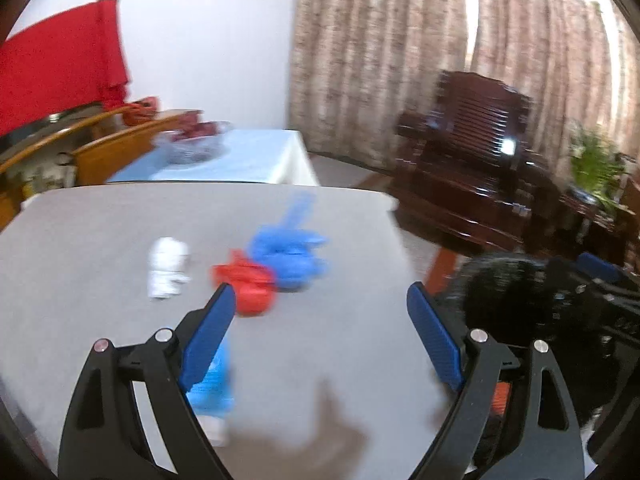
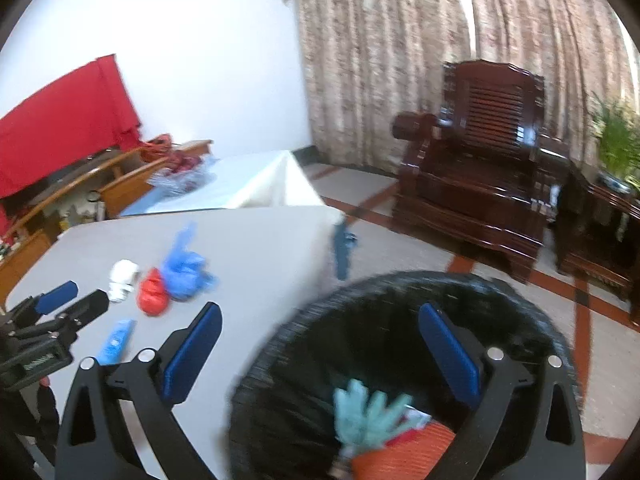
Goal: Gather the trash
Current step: 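Bring both open tools back and grasp the blue hand-cream tube with the left tool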
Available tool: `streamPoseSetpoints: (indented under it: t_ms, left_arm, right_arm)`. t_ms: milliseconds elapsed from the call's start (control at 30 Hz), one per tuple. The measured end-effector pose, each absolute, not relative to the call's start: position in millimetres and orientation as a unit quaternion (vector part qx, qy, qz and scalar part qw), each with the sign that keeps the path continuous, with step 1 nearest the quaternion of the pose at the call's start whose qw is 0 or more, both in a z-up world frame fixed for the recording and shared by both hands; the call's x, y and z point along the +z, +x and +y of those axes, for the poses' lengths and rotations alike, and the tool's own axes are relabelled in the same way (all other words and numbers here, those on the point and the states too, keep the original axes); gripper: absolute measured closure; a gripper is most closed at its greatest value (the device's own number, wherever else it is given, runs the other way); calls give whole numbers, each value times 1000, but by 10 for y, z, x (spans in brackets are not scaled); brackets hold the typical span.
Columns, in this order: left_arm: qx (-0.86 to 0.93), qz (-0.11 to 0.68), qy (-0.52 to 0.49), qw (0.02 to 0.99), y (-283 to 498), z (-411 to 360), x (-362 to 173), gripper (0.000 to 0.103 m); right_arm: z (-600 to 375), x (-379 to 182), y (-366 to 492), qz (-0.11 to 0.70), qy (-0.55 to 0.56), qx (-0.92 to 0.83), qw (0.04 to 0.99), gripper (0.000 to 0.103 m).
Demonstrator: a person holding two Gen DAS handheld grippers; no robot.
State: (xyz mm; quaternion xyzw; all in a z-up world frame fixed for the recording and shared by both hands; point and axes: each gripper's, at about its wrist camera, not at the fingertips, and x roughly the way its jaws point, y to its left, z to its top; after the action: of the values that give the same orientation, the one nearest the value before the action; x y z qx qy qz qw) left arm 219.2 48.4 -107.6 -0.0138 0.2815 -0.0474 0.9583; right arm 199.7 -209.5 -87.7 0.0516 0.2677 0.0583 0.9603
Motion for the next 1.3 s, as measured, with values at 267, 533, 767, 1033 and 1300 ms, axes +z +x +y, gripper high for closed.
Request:
streamPoseSetpoints:
  t_ms: [267,533,767,1033,1300]
  left_arm:
    - [19,301,-16,953,2157,1067,-1281,18]
    - [36,337,-33,940,2233,1298,-1605,18]
    - [40,376,-43,925,2379,1311,-1889,21]
    - [39,419,-60,905,2498,1343,-2142,29]
    - [46,416,-52,907,2485,1308,-2142,47]
  right_arm:
    - [-1489,-979,2098,252,23,113,961,6]
    - [-1173,-1157,2204,261,22,138,955,6]
    - [-1051,-1292,2276,273,10,146,951,6]
    - [-992,-1405,2357,286,8,150,946,6]
    - [-914,-1517,2448,300,8,152,942,6]
